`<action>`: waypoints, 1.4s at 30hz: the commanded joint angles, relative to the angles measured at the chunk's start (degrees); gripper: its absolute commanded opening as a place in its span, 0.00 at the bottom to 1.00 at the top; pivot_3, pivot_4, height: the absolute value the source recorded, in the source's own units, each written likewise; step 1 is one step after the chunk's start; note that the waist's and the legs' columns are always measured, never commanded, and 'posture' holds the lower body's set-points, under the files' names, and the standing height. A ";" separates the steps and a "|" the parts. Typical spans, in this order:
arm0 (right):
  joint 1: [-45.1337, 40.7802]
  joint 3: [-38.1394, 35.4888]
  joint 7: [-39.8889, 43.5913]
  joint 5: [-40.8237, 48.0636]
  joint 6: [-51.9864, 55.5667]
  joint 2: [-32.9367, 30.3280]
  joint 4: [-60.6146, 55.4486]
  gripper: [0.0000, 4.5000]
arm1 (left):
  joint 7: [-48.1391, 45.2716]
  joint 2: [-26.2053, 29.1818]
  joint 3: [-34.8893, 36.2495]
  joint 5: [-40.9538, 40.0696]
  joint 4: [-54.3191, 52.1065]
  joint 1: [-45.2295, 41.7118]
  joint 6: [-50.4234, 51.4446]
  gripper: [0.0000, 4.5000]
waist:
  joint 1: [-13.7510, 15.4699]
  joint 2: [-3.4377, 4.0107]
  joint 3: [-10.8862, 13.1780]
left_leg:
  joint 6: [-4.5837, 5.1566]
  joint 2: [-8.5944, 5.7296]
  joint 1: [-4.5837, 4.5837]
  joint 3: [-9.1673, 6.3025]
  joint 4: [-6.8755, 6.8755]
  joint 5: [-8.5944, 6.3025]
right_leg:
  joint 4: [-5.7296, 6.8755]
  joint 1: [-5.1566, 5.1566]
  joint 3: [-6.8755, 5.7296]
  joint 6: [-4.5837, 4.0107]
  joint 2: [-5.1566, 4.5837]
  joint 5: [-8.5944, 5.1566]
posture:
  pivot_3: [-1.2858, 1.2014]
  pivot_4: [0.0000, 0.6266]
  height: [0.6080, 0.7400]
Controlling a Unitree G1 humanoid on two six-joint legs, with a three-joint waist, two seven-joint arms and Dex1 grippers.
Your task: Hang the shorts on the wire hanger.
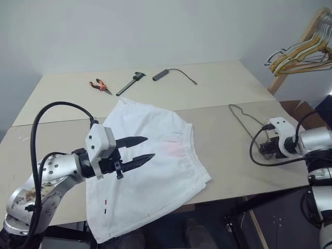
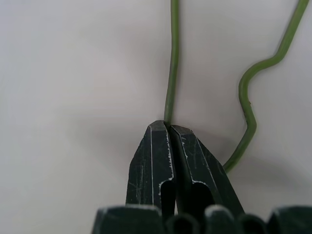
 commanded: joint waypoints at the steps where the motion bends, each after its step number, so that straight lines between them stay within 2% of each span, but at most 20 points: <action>1: 7.02 -4.08 -7.94 -1.74 -13.59 -0.06 -14.74 0.00 | 0.90 -0.80 0.35 0.16 -1.05 -1.11 -1.09 0.57 | 0.03 0.00 0.00 | 0.00 0.00 -0.01 -0.01 0.00 0.00 | 0.00 0.00 -0.01 0.16 0.00 -0.09 | 0.50 0.14 1.00; 5: 14.99 -4.54 -18.53 -8.10 -36.15 -0.64 -26.96 0.00 | 1.21 -1.52 -0.56 0.37 2.13 -4.70 -0.45 0.57 | -0.17 0.20 0.05 | -0.01 0.00 -0.15 0.04 0.01 0.00 | 0.10 -0.13 0.07 0.30 0.00 -0.16 | 0.49 0.13 1.00; 10: 17.43 -1.57 -29.97 -18.89 -59.41 -2.94 -26.64 0.00 | 3.29 -2.62 -0.34 -0.52 8.50 -12.59 2.15 0.57 | -0.14 0.23 0.02 | -0.06 -0.01 -0.10 0.03 0.04 0.04 | 0.11 -0.15 0.05 0.29 0.00 -0.14 | 0.49 0.11 1.00; 12: 17.49 0.45 -36.48 -26.04 -69.44 -5.25 -25.34 0.00 | 3.85 -2.15 0.37 -2.19 11.19 -16.32 4.85 0.57 | -0.10 0.22 0.02 | -0.06 -0.02 -0.15 0.02 0.04 0.03 | 0.04 -0.15 0.05 0.19 0.00 -0.07 | 0.49 0.10 1.00; 18: 13.59 5.97 -56.69 -45.68 -83.97 -8.59 -19.04 0.00 | 3.24 -0.09 2.13 -6.30 19.05 -25.57 12.59 0.57 | -0.16 0.20 0.01 | -0.10 -0.05 -0.44 0.04 0.08 0.06 | 0.09 -0.51 0.10 -0.14 -0.03 0.14 | 0.49 0.09 1.00; 21: 12.02 6.48 -61.73 -48.46 -86.86 -7.66 -17.51 0.00 | 1.41 1.11 1.48 -6.86 22.99 -28.73 15.66 0.57 | -0.44 0.19 0.00 | -0.20 -0.08 -0.47 0.09 0.07 0.12 | 0.24 -0.71 0.20 -0.17 -0.02 0.15 | 0.49 0.09 1.00; 26: 10.26 6.55 -61.43 -48.55 -88.78 -6.32 -18.41 0.00 | -6.01 2.59 -3.42 -6.54 26.92 -31.16 18.56 0.57 | -1.06 0.12 -0.05 | -0.21 -0.07 -0.48 0.08 0.05 0.13 | 0.26 -0.74 0.26 -0.19 0.01 0.17 | 0.49 0.08 1.00; 30: 9.50 6.20 -57.68 -47.09 -88.37 -5.44 -19.49 0.00 | -11.51 2.84 -9.80 -1.76 28.00 -31.89 15.97 0.57 | -1.37 0.07 -0.08 | -0.21 -0.07 -0.51 0.07 0.05 0.13 | 0.26 -0.74 0.26 -0.19 0.01 0.17 | 0.49 0.08 1.00; 42: 9.36 3.91 -51.46 -44.49 -86.60 -4.29 -24.94 0.00 | -14.40 -1.69 -18.90 9.32 31.55 -34.13 11.27 0.57 | -1.81 0.06 -0.12 | -0.21 -0.06 -0.49 0.06 0.05 0.13 | 0.33 -0.76 0.27 -0.22 0.02 0.19 | 0.49 0.08 1.00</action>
